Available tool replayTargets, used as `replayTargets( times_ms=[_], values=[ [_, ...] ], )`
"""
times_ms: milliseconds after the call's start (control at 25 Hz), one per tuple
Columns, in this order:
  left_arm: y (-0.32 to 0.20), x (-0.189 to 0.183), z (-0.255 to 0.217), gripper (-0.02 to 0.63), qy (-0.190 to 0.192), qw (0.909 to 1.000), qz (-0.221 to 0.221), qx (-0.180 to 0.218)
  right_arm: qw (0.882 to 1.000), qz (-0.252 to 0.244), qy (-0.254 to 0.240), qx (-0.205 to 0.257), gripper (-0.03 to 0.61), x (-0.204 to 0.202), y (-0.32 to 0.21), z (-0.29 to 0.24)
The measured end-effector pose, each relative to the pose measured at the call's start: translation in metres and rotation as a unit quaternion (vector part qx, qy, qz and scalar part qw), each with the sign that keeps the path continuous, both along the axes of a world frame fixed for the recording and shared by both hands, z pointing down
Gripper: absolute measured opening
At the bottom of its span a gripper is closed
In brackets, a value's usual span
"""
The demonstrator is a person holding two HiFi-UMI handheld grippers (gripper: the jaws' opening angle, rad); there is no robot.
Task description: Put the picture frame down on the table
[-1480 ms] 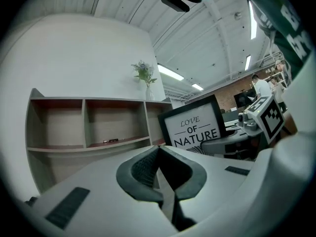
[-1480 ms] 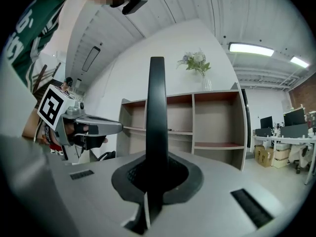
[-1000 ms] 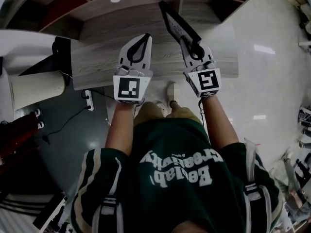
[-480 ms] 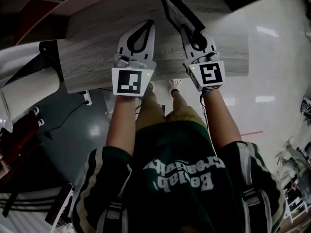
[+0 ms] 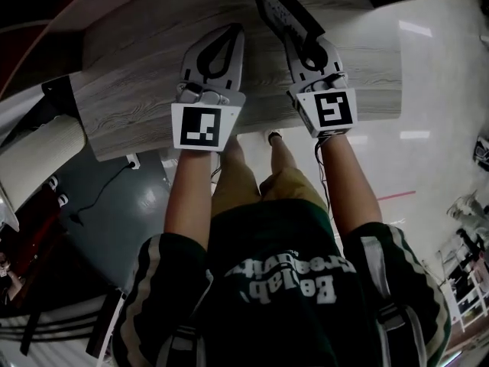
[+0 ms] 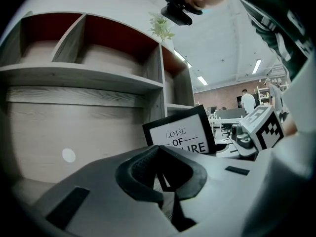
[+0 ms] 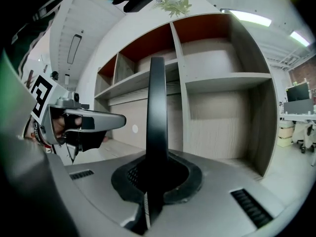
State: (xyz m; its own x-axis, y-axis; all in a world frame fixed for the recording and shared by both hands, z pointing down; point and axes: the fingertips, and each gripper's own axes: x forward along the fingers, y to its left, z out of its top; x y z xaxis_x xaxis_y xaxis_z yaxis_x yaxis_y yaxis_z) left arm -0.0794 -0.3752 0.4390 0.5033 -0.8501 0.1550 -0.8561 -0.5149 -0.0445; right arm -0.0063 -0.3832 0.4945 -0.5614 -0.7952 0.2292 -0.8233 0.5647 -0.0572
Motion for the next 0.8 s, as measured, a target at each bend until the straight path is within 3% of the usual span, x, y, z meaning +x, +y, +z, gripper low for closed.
replayTargets(
  times_ms=[800],
  values=[
    [-0.018, -0.004, 0.039, 0.018, 0.021, 0.9996, 0.002, -0.017, 0.999, 0.019, 0.022, 0.017, 0.038, -0.01, -0.031, 0.048]
  ],
)
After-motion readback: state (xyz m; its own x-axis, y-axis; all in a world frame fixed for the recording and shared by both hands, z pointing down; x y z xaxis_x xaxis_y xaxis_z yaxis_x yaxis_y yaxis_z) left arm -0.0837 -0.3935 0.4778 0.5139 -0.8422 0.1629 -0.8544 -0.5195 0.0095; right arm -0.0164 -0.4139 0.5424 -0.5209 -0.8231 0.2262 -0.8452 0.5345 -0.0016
